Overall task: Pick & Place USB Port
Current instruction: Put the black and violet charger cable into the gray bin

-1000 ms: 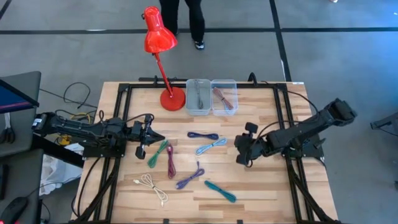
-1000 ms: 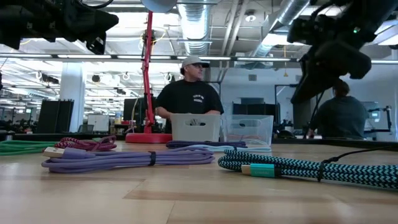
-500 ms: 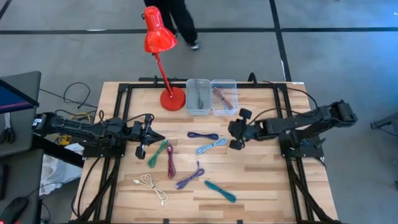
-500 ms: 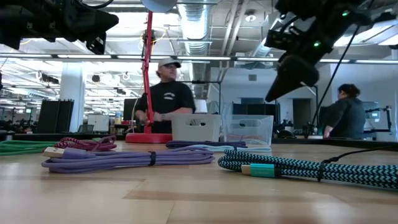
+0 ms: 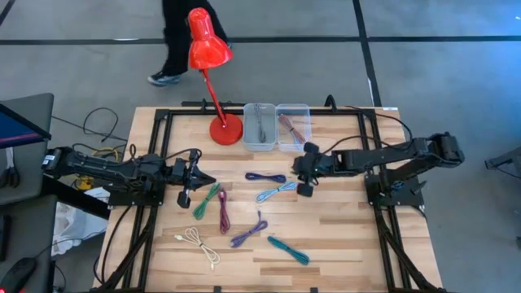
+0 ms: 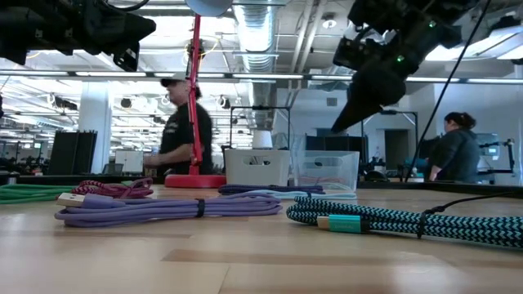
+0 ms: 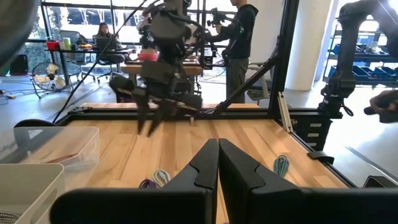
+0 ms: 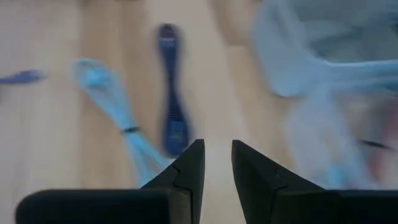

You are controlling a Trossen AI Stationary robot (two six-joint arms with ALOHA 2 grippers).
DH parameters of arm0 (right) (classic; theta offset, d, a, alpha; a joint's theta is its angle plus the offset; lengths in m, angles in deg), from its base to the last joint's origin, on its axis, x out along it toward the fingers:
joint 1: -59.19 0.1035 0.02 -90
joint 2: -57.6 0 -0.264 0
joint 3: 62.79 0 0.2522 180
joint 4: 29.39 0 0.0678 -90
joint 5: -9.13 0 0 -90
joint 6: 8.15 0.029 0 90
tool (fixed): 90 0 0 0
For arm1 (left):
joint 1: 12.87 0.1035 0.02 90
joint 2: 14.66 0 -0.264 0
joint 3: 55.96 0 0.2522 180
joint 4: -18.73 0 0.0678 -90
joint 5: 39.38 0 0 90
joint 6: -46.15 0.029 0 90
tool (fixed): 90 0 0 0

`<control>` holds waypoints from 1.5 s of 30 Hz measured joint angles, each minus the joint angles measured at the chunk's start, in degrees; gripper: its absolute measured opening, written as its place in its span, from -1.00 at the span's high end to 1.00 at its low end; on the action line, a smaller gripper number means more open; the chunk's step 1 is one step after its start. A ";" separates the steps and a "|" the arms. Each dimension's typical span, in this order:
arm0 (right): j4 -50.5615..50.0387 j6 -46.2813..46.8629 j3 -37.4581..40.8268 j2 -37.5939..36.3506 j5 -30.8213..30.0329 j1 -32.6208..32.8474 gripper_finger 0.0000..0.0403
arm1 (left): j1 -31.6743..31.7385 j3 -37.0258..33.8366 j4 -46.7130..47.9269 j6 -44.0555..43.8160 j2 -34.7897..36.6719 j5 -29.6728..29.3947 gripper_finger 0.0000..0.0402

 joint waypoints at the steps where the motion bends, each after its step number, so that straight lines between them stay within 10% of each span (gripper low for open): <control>1: 1.52 0.00 0.00 0.97 1.41 0.43 0.64 | 0.00 0.00 0.00 0.00 0.00 0.00 0.94; 13: 9.58 0.04 0.00 14.71 3.83 3.30 0.64 | 0.00 0.00 0.00 -0.02 0.00 0.00 0.94; 45: 21.20 -0.90 -0.07 23.46 1.88 2.38 0.50 | 0.00 -0.02 0.09 0.00 0.00 -0.02 0.94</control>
